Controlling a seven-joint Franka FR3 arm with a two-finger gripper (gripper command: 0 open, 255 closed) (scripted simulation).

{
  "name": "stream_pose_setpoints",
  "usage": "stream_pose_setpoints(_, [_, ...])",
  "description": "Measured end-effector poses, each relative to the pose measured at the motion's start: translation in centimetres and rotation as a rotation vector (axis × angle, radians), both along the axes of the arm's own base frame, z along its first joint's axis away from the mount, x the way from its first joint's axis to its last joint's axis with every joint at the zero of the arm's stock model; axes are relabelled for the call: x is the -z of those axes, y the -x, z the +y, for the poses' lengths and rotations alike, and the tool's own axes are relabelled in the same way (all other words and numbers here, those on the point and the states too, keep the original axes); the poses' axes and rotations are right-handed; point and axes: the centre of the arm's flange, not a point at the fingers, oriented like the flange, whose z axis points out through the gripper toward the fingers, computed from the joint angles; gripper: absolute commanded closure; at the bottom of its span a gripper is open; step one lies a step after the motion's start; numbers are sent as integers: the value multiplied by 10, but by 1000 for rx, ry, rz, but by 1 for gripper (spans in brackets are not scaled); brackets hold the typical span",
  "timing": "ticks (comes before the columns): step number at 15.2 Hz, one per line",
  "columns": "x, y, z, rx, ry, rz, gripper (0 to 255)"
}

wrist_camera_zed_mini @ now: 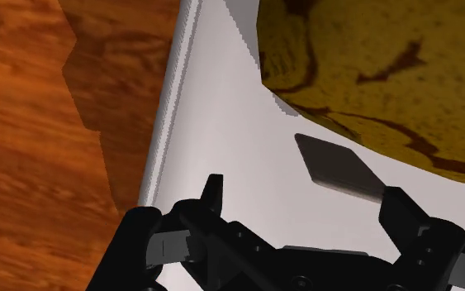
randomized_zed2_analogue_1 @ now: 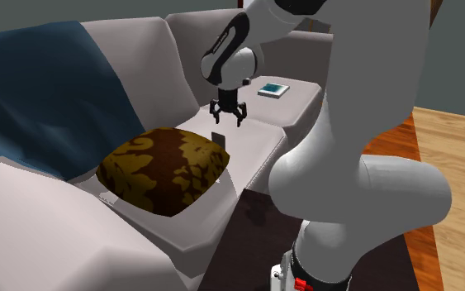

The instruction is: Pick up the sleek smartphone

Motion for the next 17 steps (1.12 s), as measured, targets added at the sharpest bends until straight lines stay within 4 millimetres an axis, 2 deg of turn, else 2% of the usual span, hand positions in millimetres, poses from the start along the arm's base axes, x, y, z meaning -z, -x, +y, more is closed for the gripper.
stream_pose_setpoints(5, [33, -18, 51, -23, -13, -17, 0])
stream_pose_setpoints(13, [76, -21, 57, -27, -15, -21, 0])
stream_pose_setpoints(14, [78, -21, 57, -27, -14, -20, 255])
stream_pose_setpoints(17, [79, -21, 57, -27, -15, -22, 255])
